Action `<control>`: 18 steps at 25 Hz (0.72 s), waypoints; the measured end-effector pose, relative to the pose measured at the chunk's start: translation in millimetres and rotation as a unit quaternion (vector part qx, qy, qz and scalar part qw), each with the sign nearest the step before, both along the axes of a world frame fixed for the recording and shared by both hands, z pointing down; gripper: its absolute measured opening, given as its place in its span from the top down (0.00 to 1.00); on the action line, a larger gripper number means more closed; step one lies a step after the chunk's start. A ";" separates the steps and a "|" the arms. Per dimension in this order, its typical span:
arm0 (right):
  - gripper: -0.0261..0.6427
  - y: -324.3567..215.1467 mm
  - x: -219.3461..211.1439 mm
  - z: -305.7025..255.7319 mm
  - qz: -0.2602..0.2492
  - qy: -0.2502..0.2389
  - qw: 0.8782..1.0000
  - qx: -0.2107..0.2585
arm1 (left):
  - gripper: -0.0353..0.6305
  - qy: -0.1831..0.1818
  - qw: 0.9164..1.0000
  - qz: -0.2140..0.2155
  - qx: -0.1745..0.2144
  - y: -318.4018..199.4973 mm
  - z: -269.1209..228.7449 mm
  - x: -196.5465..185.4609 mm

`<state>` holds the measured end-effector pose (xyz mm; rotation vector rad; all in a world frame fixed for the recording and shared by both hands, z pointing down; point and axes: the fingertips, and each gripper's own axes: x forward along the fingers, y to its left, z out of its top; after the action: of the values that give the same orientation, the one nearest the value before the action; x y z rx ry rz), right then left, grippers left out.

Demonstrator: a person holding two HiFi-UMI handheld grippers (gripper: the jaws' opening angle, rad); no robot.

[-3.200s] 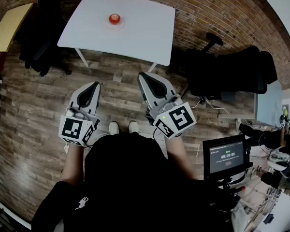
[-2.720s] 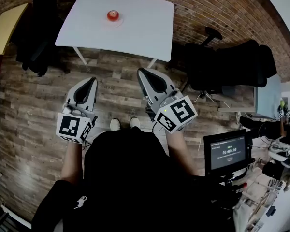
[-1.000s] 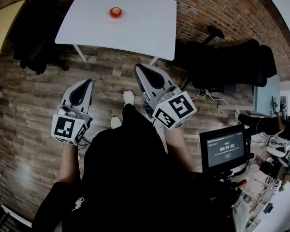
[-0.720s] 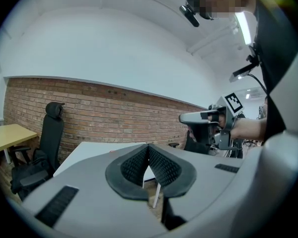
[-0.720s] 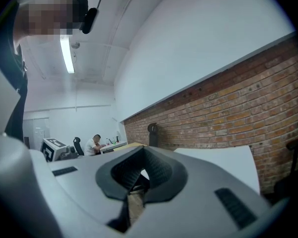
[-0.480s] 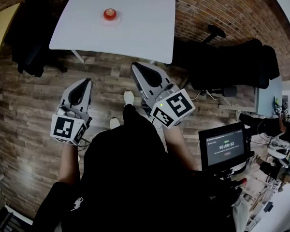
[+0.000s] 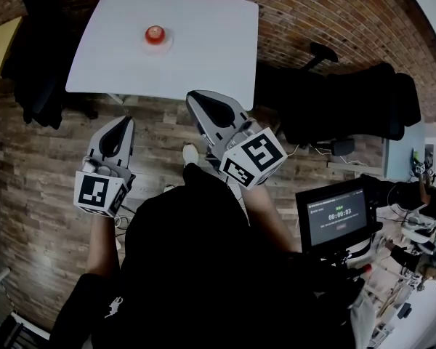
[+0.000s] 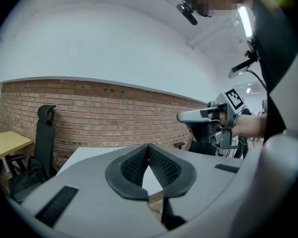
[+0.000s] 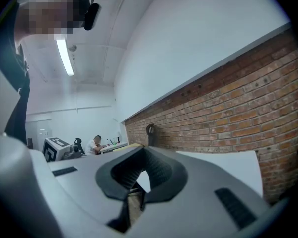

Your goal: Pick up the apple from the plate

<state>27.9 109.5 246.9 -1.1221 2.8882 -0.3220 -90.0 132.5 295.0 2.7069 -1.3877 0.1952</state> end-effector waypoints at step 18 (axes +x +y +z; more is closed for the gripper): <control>0.96 -114.2 18.2 3.4 -0.066 -0.010 0.998 -0.012 | 0.94 -0.014 0.999 -0.050 -0.006 -107.5 0.5 32.7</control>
<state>46.1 -4.7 250.2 -0.9265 2.9552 -0.3691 -57.3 25.0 295.5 2.6265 -1.5211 0.2340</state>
